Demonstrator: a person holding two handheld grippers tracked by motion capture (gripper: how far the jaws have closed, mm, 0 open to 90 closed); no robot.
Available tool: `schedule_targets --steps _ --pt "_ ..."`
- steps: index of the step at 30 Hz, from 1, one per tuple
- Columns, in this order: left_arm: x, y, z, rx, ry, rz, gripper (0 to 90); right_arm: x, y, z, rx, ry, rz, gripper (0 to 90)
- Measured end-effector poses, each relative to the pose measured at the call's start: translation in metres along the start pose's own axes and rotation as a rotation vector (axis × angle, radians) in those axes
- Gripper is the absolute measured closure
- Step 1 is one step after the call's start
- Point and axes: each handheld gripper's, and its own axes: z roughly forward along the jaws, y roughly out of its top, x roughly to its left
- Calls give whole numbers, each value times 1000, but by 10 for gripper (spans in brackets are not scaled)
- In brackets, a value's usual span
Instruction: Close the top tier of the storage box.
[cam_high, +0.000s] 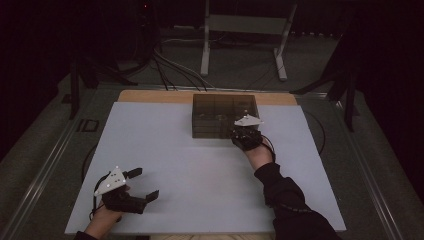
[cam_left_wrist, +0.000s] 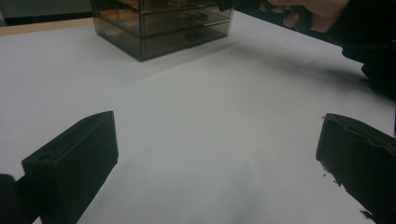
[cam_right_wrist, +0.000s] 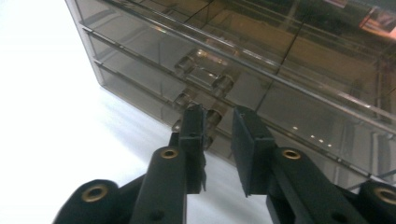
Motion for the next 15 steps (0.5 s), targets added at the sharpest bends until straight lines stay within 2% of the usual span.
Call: schedule_targets --steps 4,7,15 --pt "0 0 0 0 -1 0 0 2 1 -2 2 14 21 656" --pt "0 0 0 -1 -1 -1 0 4 2 -3 10 31 24 553" --pt "0 0 1 0 -1 -2 0 8 3 -4 14 45 44 356"
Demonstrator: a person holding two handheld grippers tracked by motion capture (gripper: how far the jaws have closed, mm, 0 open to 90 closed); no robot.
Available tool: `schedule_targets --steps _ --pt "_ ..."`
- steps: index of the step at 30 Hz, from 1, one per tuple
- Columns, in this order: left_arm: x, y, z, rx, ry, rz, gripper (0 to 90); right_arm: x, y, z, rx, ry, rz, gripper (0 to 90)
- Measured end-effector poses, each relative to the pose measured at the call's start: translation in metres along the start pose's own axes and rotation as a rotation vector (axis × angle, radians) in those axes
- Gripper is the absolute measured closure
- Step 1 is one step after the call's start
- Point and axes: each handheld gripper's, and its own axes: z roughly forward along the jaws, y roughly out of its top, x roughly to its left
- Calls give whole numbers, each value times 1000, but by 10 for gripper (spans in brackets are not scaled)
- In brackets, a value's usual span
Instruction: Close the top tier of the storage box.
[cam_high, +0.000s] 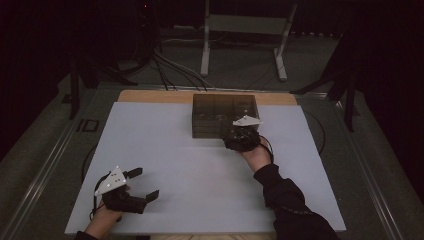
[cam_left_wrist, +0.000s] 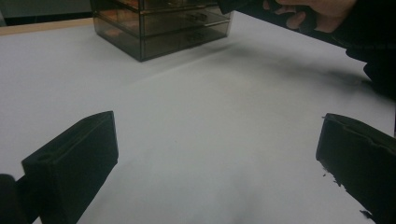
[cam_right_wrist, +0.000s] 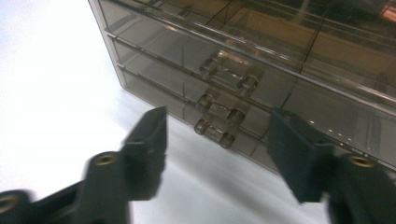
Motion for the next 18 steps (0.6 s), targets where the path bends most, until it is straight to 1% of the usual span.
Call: schedule_targets --steps 3,7,10,13,15,18 --pt "0 0 1 4 0 0 0 2 0 1 15 14 -4 263" --pt "0 0 1 3 3 -3 0 2 1 2 24 17 3 160" --pt "0 0 2 5 1 -3 0 3 2 3 42 27 12 85" --pt "0 1 3 5 0 0 0 4 2 4 57 49 8 8" --pt "1 0 3 6 1 -1 0 4 2 4 64 66 7 0" --pt "1 0 3 6 0 -2 0 5 3 5 64 76 -5 0"
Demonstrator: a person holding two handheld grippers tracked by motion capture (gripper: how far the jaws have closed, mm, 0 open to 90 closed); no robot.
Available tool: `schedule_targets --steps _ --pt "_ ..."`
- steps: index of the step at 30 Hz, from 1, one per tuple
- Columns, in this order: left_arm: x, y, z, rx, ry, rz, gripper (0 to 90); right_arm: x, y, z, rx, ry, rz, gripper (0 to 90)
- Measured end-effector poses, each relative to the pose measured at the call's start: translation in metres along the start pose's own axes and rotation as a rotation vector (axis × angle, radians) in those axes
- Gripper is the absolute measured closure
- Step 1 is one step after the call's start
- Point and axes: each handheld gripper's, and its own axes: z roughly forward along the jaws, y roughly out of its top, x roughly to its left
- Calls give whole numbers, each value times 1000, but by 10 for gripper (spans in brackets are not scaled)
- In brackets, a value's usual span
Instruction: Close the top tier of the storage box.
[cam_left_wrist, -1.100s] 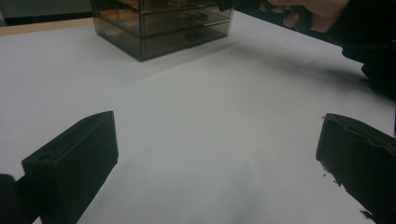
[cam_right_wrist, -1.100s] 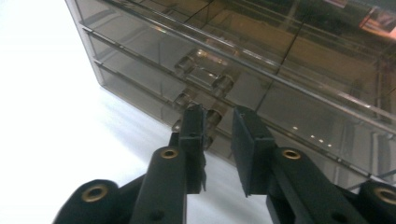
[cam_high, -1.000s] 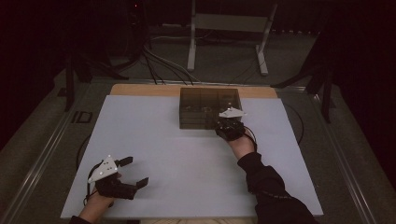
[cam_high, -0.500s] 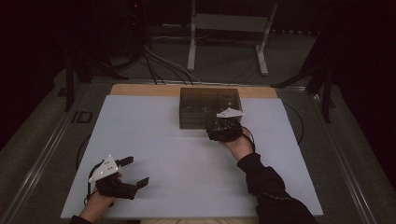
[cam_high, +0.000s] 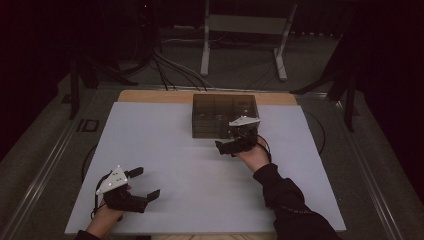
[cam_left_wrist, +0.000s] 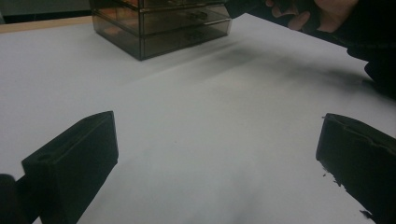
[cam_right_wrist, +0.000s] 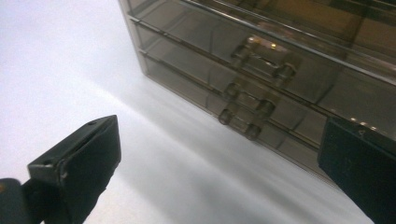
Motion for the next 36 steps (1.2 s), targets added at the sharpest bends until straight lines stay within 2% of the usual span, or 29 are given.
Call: schedule_targets --steps 3,17,26,36 --pt "0 0 0 -1 -2 3 0 1 2 -1 -7 11 -15 0" --pt "-1 0 -1 -3 -7 5 0 8 7 -10 -37 124 -49 0" --pt "-1 0 -1 -3 -9 6 0 14 4 -18 -55 201 -103 0" --pt "-1 0 -1 -4 -8 6 0 15 -11 -23 -52 229 -126 0"
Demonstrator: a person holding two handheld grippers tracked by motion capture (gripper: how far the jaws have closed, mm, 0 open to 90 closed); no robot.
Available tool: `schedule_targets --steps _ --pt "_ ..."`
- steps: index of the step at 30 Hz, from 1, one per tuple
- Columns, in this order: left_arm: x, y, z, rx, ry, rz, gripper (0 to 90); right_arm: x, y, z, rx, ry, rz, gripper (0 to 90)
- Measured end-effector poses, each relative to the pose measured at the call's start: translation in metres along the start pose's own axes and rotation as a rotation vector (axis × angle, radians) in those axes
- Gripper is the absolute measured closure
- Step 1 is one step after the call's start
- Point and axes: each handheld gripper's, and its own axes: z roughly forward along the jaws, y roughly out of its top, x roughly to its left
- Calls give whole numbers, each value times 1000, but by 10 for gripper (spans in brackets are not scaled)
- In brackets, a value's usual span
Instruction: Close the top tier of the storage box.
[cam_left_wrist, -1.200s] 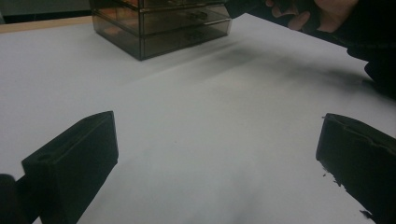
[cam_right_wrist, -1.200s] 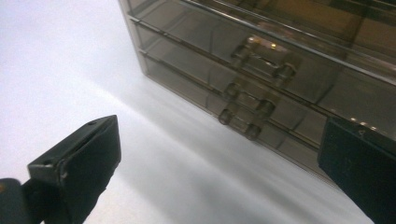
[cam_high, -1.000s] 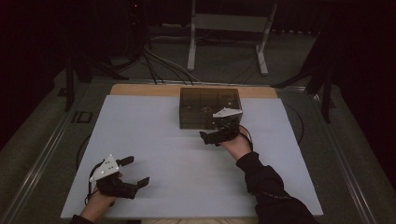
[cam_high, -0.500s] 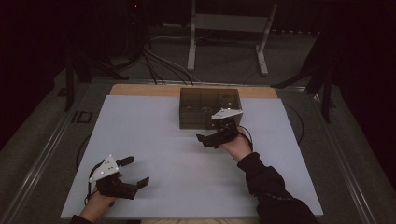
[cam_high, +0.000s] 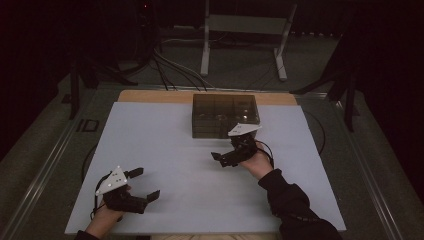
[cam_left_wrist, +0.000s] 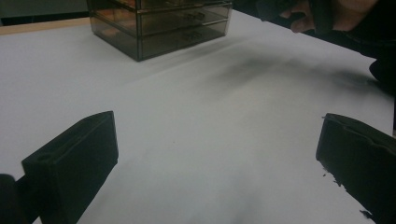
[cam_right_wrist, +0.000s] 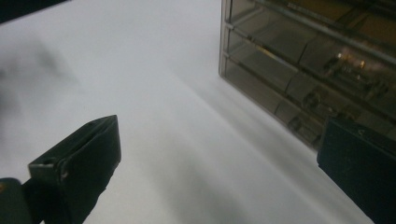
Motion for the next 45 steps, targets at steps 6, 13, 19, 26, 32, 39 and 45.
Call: schedule_targets --steps 6,13,19,26,32,39,45 --pt "0 0 0 0 0 1 0 1 -13 -1 13 23 -18 0" --pt "0 0 0 -1 0 2 0 2 -31 -1 33 47 -39 0" --pt "0 0 -1 0 0 3 0 1 -47 -7 50 60 -44 0" --pt "0 0 -1 0 0 4 0 -1 -65 -18 53 65 -54 1" --pt "0 0 -1 0 0 4 0 -6 -80 -32 45 48 -36 1" --pt "0 0 -1 -2 -1 4 0 -17 -94 -48 39 6 -8 1" --pt "-1 0 -1 -2 -1 3 0 -27 -107 -63 32 -30 36 1"
